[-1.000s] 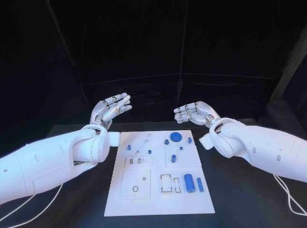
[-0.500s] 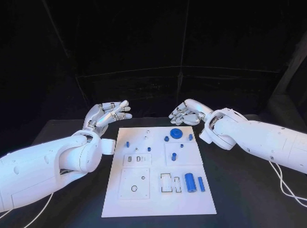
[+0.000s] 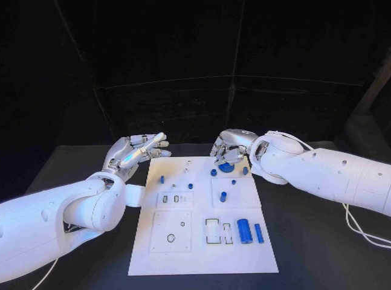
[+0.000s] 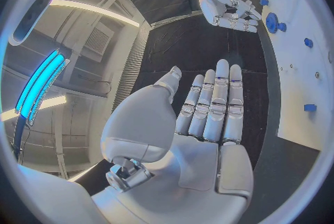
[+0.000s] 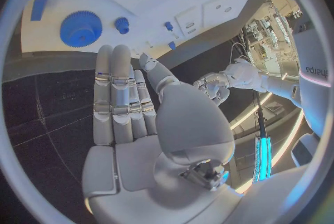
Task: Assemble the parts on the task board
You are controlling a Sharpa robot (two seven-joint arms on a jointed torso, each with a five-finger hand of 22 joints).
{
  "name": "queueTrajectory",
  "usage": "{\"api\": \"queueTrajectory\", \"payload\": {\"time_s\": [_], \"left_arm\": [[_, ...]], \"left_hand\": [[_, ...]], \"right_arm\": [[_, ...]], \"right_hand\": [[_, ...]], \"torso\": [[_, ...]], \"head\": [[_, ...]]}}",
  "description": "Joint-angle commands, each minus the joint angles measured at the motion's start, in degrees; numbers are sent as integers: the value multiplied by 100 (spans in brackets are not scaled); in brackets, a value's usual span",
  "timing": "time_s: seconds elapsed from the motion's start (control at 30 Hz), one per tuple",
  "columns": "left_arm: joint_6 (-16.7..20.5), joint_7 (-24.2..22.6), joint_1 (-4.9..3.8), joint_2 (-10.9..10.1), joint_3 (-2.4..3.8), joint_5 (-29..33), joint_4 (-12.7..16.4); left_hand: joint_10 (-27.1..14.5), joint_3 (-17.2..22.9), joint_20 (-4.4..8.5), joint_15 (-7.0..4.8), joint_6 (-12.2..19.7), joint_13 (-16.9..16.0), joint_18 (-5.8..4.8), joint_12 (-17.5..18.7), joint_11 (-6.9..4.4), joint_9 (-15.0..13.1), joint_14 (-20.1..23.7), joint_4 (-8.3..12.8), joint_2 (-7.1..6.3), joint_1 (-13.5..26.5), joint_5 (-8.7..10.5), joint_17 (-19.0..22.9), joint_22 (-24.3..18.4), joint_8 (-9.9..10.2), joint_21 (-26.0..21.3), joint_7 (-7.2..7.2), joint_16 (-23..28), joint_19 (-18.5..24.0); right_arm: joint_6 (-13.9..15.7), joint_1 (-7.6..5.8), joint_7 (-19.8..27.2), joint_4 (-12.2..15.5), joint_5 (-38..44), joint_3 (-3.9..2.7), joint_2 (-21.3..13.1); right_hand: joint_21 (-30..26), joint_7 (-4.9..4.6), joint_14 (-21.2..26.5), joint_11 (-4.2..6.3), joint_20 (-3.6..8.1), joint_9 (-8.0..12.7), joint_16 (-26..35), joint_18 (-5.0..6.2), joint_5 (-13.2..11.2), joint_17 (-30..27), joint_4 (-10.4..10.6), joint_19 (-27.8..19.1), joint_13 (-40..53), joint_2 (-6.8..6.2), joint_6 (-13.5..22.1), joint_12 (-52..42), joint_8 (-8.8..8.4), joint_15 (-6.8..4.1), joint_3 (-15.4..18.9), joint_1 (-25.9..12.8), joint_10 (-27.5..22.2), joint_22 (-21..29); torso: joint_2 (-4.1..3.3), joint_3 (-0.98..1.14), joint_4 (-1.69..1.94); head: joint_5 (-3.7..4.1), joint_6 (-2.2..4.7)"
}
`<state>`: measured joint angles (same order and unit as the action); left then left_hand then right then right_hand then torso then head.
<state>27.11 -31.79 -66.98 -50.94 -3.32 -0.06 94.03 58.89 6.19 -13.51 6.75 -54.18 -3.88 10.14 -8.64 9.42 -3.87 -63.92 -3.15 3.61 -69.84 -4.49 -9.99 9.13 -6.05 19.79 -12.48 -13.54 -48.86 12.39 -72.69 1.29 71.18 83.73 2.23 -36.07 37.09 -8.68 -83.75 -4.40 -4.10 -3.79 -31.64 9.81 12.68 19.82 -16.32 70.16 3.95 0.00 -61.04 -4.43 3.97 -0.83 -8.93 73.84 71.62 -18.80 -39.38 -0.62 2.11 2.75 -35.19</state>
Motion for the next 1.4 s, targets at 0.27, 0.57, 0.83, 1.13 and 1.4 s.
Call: {"api": "queueTrajectory", "payload": {"time_s": [0.27,0.57,0.83,1.13,1.4], "left_arm": [[-162,67,-9,-43,4,-80,131],[-199,70,-15,-76,5,-79,169],[-233,76,-18,-65,5,-78,147],[-252,108,-20,-60,5,-55,159],[-285,137,-20,-36,5,-48,149]], "left_hand": [[23,-1,8,-3,-42,2,44,32,6,11,-22,40,-16,-51,-14,-15,-9,0,22,-5,18,-39],[16,-4,7,0,-39,5,41,47,9,12,-19,43,-25,-48,-13,-22,-14,8,16,-7,29,-39],[12,-6,7,1,-37,6,40,54,11,13,-17,44,-29,-46,-13,-25,-16,12,12,-9,35,-39],[-3,-7,9,1,-26,11,41,83,20,16,-38,48,-35,-44,-14,-46,-20,30,11,-22,42,-58],[-5,-3,11,-1,-25,11,42,96,21,16,-56,54,-33,-48,-15,-61,-20,37,17,-25,42,-80]], "right_arm": [[-599,-53,-673,33,1087,-7,87],[-761,-57,-675,27,1134,-7,125],[-959,-56,-626,11,1139,-6,187],[-1028,-55,-576,-15,1140,-6,254],[-1142,-54,-567,-96,1140,-5,332]], "right_hand": [[451,46,-206,-8,-8,2,-938,57,-57,748,11,23,-8,-116,226,32,-25,28,-110,-218,-381,-270],[762,48,-167,-19,-24,-4,-1782,63,-51,1620,15,-35,6,-116,272,-80,-11,31,-208,-222,-516,-461],[1076,55,-201,-2,-29,-7,-2602,64,-47,2487,15,-72,4,-103,239,-196,-1,27,-325,-243,-514,-655],[1362,39,-212,-5,-48,-15,-3087,49,-33,2994,12,-72,-4,-43,125,-263,28,18,-482,-228,-481,-883],[1665,35,-218,0,-67,-22,-3376,10,-26,3303,14,-16,-7,9,7,-300,57,6,-636,-219,-433,-1226]], "torso": [[-174,-2,11],[-228,-3,25],[-247,3,26],[-271,9,28],[-279,7,41]], "head": [[46,28],[52,15],[16,-16],[11,2],[6,-13]]}}
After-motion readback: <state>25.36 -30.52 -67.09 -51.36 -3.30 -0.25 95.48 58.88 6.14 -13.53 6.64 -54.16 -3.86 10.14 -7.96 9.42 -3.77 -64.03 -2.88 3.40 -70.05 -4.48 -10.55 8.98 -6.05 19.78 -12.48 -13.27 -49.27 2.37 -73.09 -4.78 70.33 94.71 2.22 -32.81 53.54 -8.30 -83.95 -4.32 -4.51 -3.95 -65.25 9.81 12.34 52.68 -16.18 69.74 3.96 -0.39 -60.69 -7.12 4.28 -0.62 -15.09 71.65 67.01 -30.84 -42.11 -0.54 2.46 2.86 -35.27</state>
